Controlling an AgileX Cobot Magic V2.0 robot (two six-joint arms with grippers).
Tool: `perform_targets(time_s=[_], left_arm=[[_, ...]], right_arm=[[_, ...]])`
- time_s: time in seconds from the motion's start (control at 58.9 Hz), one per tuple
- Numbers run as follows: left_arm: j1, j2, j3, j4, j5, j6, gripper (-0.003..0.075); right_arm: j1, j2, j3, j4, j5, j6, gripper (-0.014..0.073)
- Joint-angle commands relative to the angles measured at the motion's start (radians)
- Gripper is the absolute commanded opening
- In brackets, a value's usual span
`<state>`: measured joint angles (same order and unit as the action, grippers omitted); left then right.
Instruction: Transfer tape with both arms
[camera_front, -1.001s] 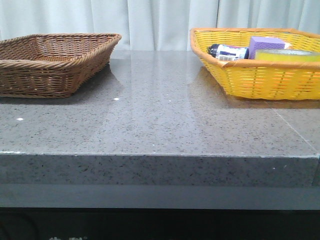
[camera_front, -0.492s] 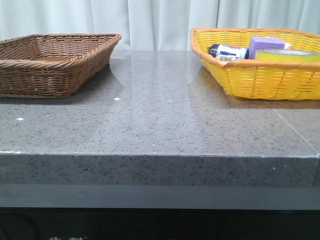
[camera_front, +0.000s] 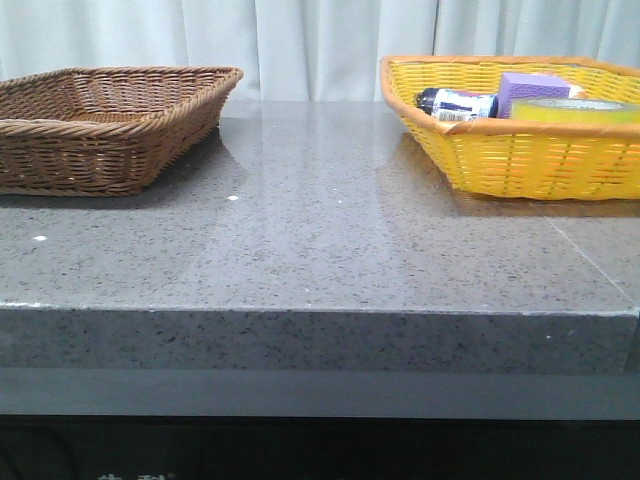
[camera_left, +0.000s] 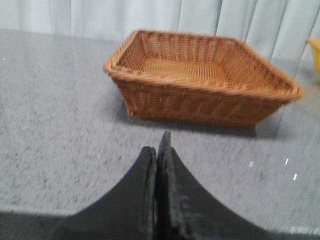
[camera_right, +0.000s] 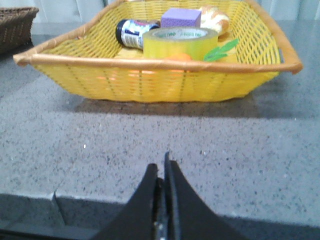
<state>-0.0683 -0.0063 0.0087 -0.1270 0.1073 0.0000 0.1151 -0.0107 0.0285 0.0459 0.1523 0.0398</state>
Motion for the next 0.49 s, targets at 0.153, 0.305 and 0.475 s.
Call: perform_targets(time_s=[0.153, 0.305, 0.475], left_arm=[[0.003, -0.008, -0.119, -0.033, -0.097, -0.015, -0.0020], [0.003, 0.084, -0.289, 0.081, 0.007, -0.015, -0.0020], [0.003, 0.286, -0.465, 0.127, 0.128, -0.015, -0.0020]], right_arm=[[-0.008, -0.020, -0.190, 0.002, -0.019, -0.006, -0.0112], [-0.008, 0.062, -0.382, 0.002, 0.077, -0.006, -0.0111], [-0.008, 0.233, -0.552, 0.002, 0.116, -0.006, -0.0111]])
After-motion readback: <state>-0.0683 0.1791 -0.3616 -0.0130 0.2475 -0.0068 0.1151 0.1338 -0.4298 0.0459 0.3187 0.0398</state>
